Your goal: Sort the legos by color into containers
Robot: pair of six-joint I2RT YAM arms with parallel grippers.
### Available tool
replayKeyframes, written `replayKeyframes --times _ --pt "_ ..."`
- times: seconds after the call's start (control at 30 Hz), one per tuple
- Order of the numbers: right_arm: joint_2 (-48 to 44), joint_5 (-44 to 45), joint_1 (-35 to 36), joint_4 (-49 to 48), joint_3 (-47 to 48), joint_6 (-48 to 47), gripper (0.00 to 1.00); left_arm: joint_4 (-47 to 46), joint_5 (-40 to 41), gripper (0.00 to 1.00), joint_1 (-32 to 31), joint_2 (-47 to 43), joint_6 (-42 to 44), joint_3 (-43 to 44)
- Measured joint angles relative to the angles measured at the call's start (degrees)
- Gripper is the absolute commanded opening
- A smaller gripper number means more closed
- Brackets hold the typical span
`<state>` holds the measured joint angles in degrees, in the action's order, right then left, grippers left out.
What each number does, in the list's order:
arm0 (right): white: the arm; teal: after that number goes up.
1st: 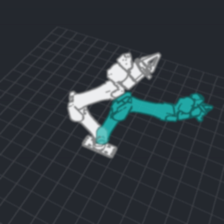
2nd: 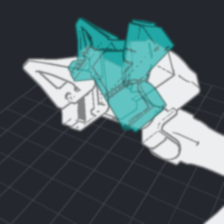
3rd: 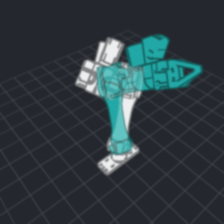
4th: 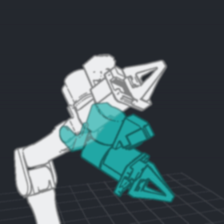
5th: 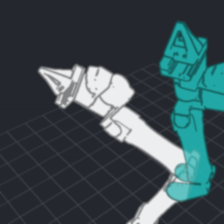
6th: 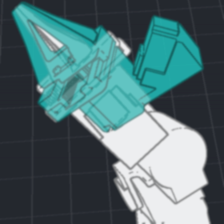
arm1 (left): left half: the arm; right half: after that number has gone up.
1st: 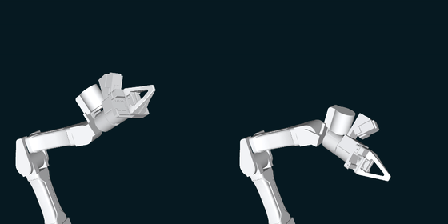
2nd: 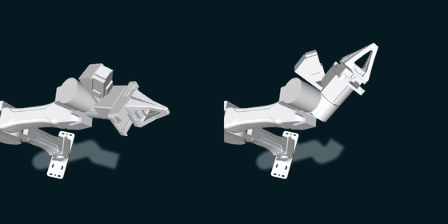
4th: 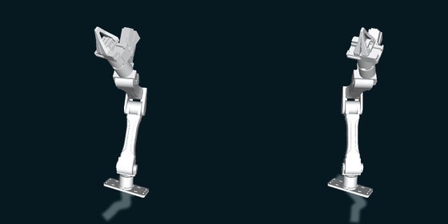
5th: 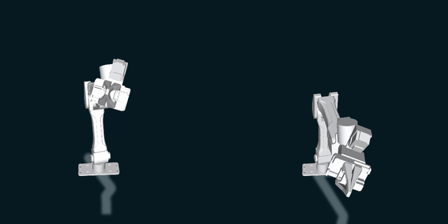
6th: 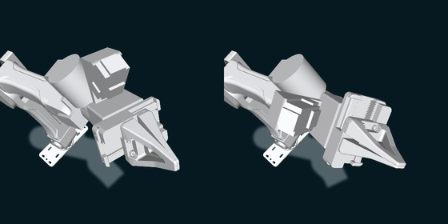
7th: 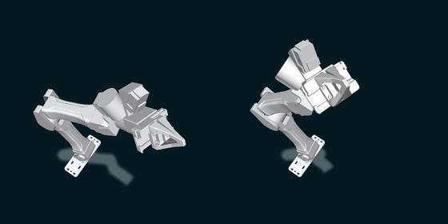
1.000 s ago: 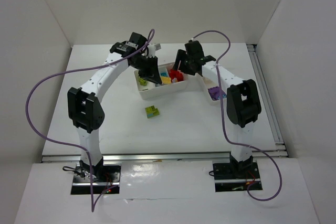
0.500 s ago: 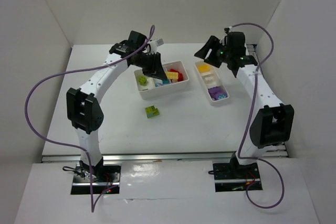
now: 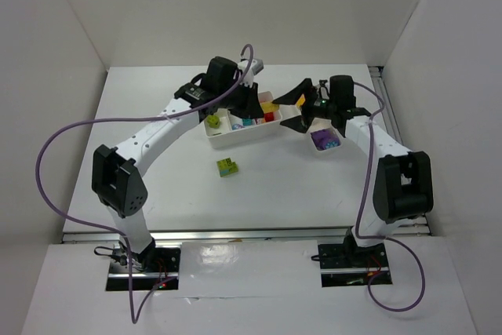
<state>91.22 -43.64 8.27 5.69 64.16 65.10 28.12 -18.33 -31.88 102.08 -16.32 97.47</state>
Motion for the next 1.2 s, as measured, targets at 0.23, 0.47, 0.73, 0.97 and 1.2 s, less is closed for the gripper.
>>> replayKeyframes --times 0.23,0.47,0.73,0.97,1.2 --pt "0.66 -3.21 0.02 -9.35 0.00 7.26 0.87 -2.69 3.65 0.00 -0.37 -1.05 0.33 -0.50" --pt "3.58 -5.18 0.59 -16.02 0.07 12.31 0.84 -2.84 5.01 0.00 -0.98 -1.07 1.38 -1.31" --pt "6.56 -5.27 2.32 -17.49 1.86 13.38 0.65 -2.89 5.38 0.00 -1.73 -1.09 1.60 -1.36" --pt "6.97 -3.65 2.75 -16.17 4.26 14.10 0.23 -3.72 6.16 0.00 -1.79 -1.44 2.47 -1.46" --pt "6.84 2.12 2.40 -8.04 8.28 5.31 0.18 -1.14 6.69 0.98 -1.81 -1.33 3.32 -1.09"
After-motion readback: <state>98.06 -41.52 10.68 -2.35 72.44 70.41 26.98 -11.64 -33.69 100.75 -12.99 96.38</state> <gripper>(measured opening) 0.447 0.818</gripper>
